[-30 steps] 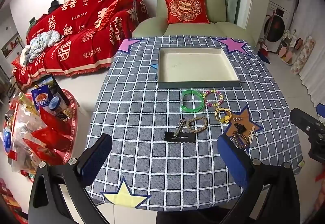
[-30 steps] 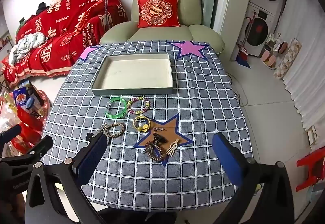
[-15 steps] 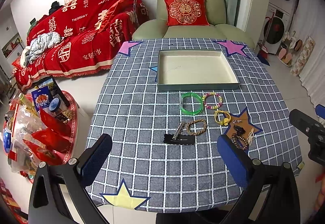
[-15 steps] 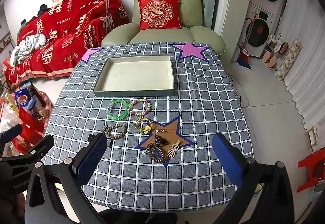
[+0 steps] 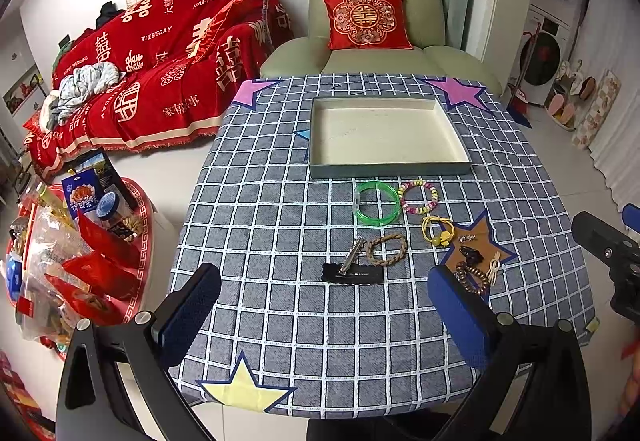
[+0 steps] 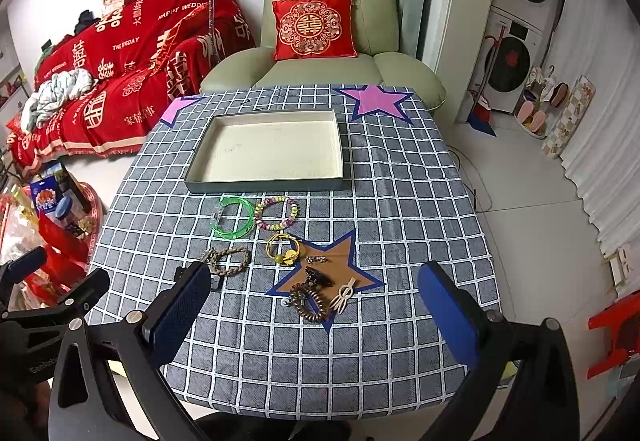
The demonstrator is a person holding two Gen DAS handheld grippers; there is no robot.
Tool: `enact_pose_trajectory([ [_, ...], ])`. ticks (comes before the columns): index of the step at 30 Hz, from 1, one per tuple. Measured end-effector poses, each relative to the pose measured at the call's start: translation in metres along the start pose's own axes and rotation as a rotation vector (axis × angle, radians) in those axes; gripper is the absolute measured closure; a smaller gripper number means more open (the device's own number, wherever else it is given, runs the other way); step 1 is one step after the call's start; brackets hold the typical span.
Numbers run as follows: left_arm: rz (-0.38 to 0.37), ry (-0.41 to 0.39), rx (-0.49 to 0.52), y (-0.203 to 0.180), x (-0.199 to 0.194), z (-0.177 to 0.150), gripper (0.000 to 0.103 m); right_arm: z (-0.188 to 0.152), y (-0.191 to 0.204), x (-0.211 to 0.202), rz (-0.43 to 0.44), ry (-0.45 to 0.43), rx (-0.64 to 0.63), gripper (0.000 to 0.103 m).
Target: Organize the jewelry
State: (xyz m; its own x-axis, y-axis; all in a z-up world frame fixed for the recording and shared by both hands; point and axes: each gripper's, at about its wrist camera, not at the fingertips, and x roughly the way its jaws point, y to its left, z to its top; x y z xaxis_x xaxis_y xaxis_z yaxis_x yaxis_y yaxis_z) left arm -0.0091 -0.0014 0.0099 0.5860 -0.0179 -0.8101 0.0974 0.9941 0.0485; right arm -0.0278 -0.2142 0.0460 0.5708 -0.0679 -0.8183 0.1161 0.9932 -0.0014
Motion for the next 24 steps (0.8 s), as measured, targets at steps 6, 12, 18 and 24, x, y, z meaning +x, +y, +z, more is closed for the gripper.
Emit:
enact_pose_trajectory([
  [6, 0.000, 0.000, 0.001, 0.0006, 0.0001, 0.0002, 0.000, 0.0006, -0.0004, 0.0008, 0.000, 0.000, 0.000, 0.000],
  [12, 0.000, 0.000, 0.001, 0.0007, 0.0000, 0.0002, 0.000, 0.0001, -0.0006, 0.0009, 0.001, 0.000, 0.000, 0.000],
  [18, 0.000, 0.000, 0.001, 0.0010, 0.0000, 0.0000, 0.000, 0.0004, -0.0007, 0.0012, 0.002, 0.000, 0.001, 0.000],
  [24, 0.003, 0.004, -0.004, 0.0016, 0.0008, -0.0018, 0.000, -0.0003, -0.0007, 0.0015, 0.002, -0.001, 0.001, 0.000],
])
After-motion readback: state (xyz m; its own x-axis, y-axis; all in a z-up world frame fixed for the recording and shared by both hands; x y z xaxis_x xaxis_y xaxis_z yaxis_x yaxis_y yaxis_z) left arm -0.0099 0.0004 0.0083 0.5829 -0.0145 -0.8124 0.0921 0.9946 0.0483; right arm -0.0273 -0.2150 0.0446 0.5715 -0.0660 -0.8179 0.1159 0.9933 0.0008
